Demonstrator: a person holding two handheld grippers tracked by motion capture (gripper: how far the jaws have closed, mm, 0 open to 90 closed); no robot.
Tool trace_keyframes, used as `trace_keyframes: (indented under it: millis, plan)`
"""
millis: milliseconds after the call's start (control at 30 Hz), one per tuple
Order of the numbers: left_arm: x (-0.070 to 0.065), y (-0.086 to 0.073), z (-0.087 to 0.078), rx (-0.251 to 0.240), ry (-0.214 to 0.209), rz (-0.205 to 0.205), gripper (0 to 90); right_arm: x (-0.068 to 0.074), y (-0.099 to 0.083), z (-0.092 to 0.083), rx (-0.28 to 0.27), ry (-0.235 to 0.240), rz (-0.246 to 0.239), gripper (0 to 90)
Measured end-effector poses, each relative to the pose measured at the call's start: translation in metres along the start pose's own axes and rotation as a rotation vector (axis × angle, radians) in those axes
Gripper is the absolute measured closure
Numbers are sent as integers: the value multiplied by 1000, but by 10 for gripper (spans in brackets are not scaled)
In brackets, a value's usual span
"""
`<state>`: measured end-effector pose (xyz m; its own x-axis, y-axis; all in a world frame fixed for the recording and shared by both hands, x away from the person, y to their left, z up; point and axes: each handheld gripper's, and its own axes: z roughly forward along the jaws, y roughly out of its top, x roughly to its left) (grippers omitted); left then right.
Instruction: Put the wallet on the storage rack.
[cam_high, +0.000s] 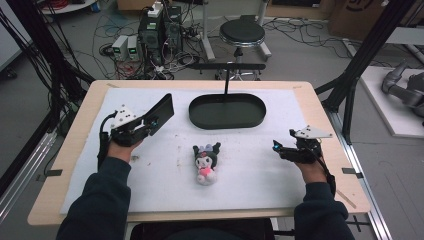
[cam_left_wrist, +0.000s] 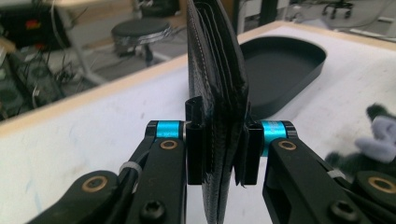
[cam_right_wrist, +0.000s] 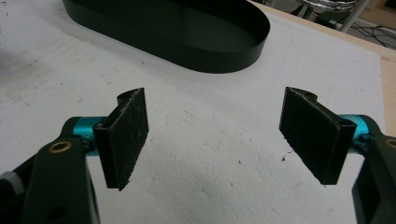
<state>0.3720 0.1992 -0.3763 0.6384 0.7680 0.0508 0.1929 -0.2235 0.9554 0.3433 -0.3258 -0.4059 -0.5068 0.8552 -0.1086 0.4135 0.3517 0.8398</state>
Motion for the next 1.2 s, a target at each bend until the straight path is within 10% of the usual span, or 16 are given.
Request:
trace_keyframes:
  millis: [567,1200]
  plan:
    - [-8,47,77,63,-186,61,772,-4,0,-1,-21,7,24,243]
    - [-31,57,167,98,-285,134,772,-6,0,-4,-39,20,37,243]
